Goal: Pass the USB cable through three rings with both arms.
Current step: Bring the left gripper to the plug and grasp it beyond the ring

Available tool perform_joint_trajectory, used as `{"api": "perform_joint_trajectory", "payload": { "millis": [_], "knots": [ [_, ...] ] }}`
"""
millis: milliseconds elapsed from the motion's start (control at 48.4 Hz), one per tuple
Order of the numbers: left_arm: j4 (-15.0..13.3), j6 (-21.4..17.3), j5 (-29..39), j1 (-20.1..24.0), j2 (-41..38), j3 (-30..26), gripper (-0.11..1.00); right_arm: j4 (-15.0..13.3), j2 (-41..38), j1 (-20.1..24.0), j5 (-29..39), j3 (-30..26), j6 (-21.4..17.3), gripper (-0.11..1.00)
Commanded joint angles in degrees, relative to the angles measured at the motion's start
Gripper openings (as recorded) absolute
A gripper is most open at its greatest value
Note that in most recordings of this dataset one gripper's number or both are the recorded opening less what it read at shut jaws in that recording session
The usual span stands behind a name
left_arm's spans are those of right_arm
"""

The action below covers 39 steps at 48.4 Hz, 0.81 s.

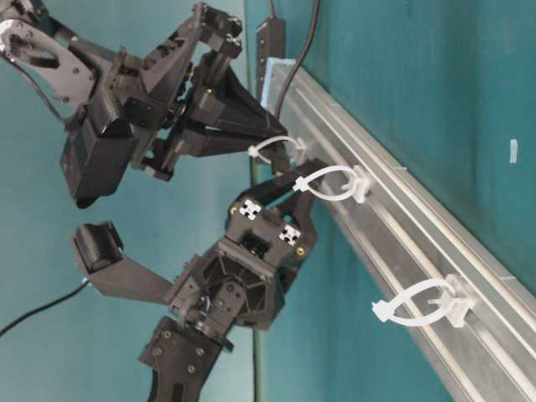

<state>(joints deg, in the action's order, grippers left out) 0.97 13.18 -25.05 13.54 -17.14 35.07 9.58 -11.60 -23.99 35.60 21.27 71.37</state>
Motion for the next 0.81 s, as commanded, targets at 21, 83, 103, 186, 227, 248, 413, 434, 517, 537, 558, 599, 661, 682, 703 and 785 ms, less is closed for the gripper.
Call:
{"api": "perform_joint_trajectory", "payload": {
  "millis": [21, 83, 103, 186, 227, 248, 413, 434, 517, 537, 558, 599, 661, 682, 703, 785],
  "knots": [
    [0.18, -0.79, -0.62, -0.09, 0.62, -1.41, 0.83, 0.53, 0.35, 0.18, -0.18, -0.62, 0.26, 0.07],
    [0.18, -1.67, -0.62, -0.09, 0.88, -1.49, 0.83, 0.53, 0.35, 0.18, -0.18, -0.53, 0.26, 0.07],
    [0.18, -2.02, -0.62, 0.00, 1.05, -1.49, 0.83, 0.53, 0.35, 0.18, -0.18, -0.53, 0.26, 0.07],
    [0.18, -3.52, -0.53, -0.09, 1.93, -1.23, 0.83, 0.53, 0.35, 0.18, -0.18, -0.53, 0.18, 0.07],
    [0.18, -4.22, -0.53, -0.09, 2.37, -1.14, 0.83, 0.53, 0.35, 0.18, -0.18, -0.44, 0.18, 0.07],
    [0.18, -4.48, -0.44, -0.09, 2.46, -1.05, 0.83, 0.53, 0.44, 0.18, -0.18, -0.44, 0.18, 0.07],
    [0.18, -5.01, -0.70, 0.18, 2.72, -1.49, 0.83, 0.53, 0.44, 0.00, -0.18, -0.09, 0.18, 0.07],
    [0.18, -5.01, -0.70, 0.26, 2.72, -1.58, 0.83, 0.62, 0.53, -0.09, -0.18, -0.09, 0.18, 0.07],
    [0.18, -5.01, -0.79, 0.44, 2.90, -1.67, 0.83, 0.53, 0.53, -0.35, -0.18, -0.09, 0.18, 0.07],
    [0.18, -5.01, -0.79, 0.53, 2.99, -1.76, 0.83, 0.53, 0.53, -0.35, -0.18, -0.09, 0.18, 0.07],
    [0.18, -5.01, -0.88, 0.53, 2.99, -1.76, 0.83, 0.62, 0.53, -0.44, -0.26, -0.09, 0.18, 0.07],
    [0.18, -5.01, -0.97, 0.62, 3.25, -1.76, 0.83, 0.53, 0.53, -0.53, -0.26, -0.09, 0.18, 0.07],
    [0.18, -5.01, -1.14, 0.79, 3.52, -1.76, 0.83, 0.62, 0.53, -0.53, -0.35, -0.09, 0.18, 0.07],
    [0.18, -5.01, -1.14, 0.79, 3.60, -1.76, 0.83, 0.62, 0.53, -0.62, -0.35, -0.09, 0.18, 0.07],
    [0.18, -5.01, -1.14, 0.79, 3.60, -1.76, 0.83, 0.62, 0.53, -0.53, -0.35, -0.09, 0.18, 0.07],
    [0.18, -5.27, -1.23, 0.97, 3.96, -1.76, 0.83, 0.62, 0.53, -0.53, -0.44, -0.09, 0.18, 0.07]
  ]
}}
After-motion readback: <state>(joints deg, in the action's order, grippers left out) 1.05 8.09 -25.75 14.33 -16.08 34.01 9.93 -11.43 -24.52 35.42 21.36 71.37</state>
